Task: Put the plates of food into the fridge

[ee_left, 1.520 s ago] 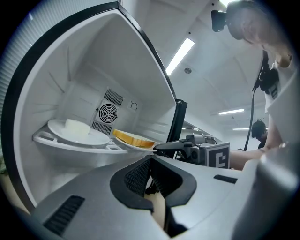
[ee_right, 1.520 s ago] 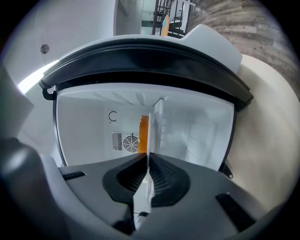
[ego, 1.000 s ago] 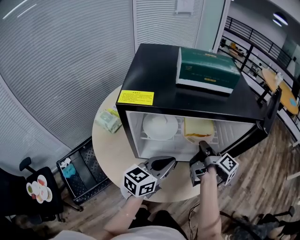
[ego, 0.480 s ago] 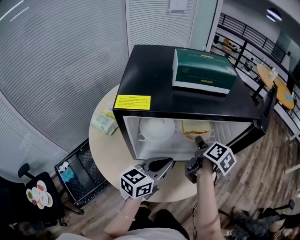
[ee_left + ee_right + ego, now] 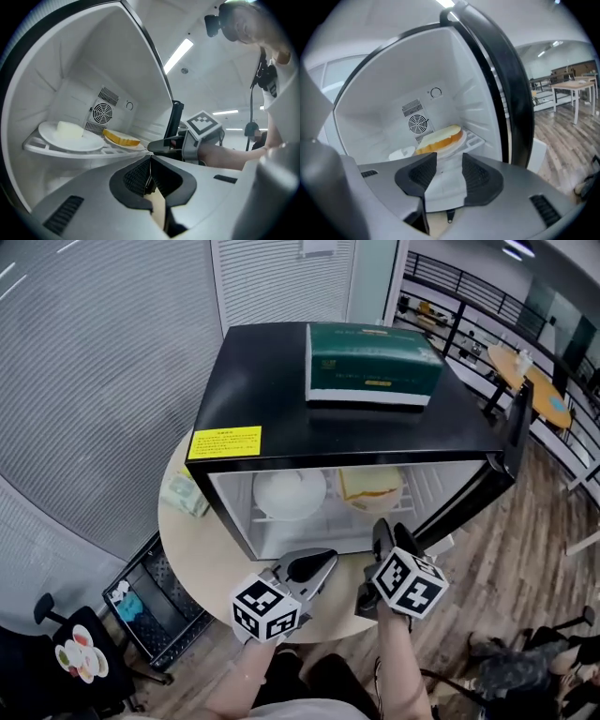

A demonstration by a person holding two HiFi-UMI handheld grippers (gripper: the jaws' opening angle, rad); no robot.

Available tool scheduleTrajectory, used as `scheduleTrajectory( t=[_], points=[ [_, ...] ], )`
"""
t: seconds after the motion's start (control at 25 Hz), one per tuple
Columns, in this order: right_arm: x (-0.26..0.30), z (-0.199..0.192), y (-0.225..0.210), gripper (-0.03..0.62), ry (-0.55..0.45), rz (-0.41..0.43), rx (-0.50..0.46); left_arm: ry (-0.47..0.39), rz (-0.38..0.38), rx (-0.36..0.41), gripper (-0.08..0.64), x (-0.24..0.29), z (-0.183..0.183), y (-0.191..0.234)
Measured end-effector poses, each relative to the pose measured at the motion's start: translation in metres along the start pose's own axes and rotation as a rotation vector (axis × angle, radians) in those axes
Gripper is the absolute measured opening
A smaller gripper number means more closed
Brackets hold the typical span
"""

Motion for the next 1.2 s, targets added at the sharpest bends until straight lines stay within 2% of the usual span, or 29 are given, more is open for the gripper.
scheduleTrajectory(
  t=[0.12, 0.24, 0.28, 0.32, 0.4, 0.52, 0.68, 0.92, 1.04, 1.2],
  points=[
    [-0.018, -0.020, 0.010, 0.160, -0.072, 0.063, -0.130, -0.001, 0.013, 0.062, 0.005, 0.002, -0.001, -0.006],
    [-0.038, -0.043, 0.013, 0.157, -0.135, 0.135, -0.212, -0.029, 0.009, 0.055, 0.005, 0.008, -0.007, -0.017],
    [-0.045, -0.052, 0.011, 0.121, -0.143, 0.136, -0.215, -0.033, 0.006, 0.053, 0.005, 0.009, -0.011, -0.022],
    [-0.052, -0.061, 0.007, 0.047, -0.146, 0.133, -0.211, -0.032, 0.004, 0.059, 0.005, 0.010, -0.015, -0.028],
    [-0.066, -0.077, -0.002, 0.010, -0.141, 0.131, -0.194, -0.020, -0.005, 0.077, 0.005, 0.014, -0.023, -0.041],
    [-0.090, -0.091, -0.016, 0.008, -0.144, 0.119, -0.173, 0.001, -0.054, 0.091, 0.005, 0.023, -0.034, -0.066],
    [-0.121, -0.100, -0.031, 0.008, -0.172, 0.088, -0.189, 0.004, -0.091, 0.108, 0.005, 0.030, -0.043, -0.096],
    [-0.150, -0.116, -0.056, 0.008, -0.177, 0.047, -0.129, 0.007, -0.101, 0.113, 0.004, 0.031, -0.051, -0.123],
    [-0.158, -0.116, -0.062, 0.008, -0.184, 0.049, -0.128, 0.012, -0.083, 0.124, 0.003, 0.032, -0.054, -0.129],
    [-0.166, -0.117, -0.068, 0.008, -0.181, 0.070, -0.098, 0.014, -0.100, 0.138, 0.003, 0.035, -0.056, -0.145]
  ],
)
Point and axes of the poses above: the fingertips, and each gripper's own axes: x forward along the fingers, y to its left, z out of its top, the point moved 5 cm from there along -x, backward along the fingers, and after that the axes turned 5 degrees about y, right-handed, at the moved point
